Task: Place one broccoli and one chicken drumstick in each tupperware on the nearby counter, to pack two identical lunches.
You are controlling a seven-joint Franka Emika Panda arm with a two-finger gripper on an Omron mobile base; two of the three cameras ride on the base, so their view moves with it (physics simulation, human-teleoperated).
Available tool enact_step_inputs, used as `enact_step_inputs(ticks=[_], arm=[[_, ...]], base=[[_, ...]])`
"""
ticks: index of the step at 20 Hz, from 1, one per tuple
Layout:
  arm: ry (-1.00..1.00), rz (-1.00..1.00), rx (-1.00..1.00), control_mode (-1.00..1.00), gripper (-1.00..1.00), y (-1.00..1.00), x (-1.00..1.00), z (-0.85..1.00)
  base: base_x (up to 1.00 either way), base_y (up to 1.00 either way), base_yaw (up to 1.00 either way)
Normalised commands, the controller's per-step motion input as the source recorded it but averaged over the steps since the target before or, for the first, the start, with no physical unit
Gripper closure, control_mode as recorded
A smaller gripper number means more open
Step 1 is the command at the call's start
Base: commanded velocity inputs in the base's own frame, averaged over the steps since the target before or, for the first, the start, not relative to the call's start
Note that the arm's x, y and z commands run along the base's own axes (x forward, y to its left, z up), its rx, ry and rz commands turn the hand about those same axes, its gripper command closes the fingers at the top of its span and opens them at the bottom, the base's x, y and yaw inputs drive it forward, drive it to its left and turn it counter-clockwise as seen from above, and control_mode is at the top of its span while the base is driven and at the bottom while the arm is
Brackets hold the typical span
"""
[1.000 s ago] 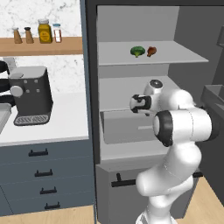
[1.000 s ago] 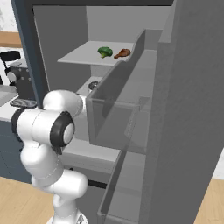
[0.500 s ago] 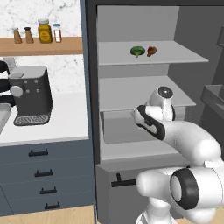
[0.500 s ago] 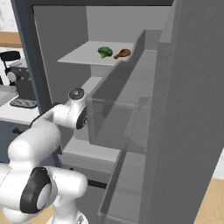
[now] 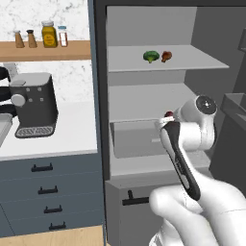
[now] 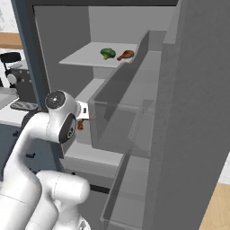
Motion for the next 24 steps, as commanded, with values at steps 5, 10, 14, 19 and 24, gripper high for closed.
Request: enact_step_inputs(ticks=[5,10,14,19,24], arm=[[-0.17,0.0,-0.01,-1.0,1.0,0.03,-0.98,0.93],[-0.1,0.01,-0.06,-1.0,1.0,0.22,-1.0,0.54],[0.0,0.02,-0.05,1.0,1.0,0.23,-0.5,0.06],[0.0,0.0,0.0,1.0,1.0,0.0,0.0,0.0],[0.0,0.0,0.0,1.0,1.0,0.0,0.0,0.0]], base=[[0.0,0.0,0.0],[0.0,0.0,0.0],[-0.48,0.39,0.03],[-0.34,1.0,0.12],[0.24,1.0,0.09]])
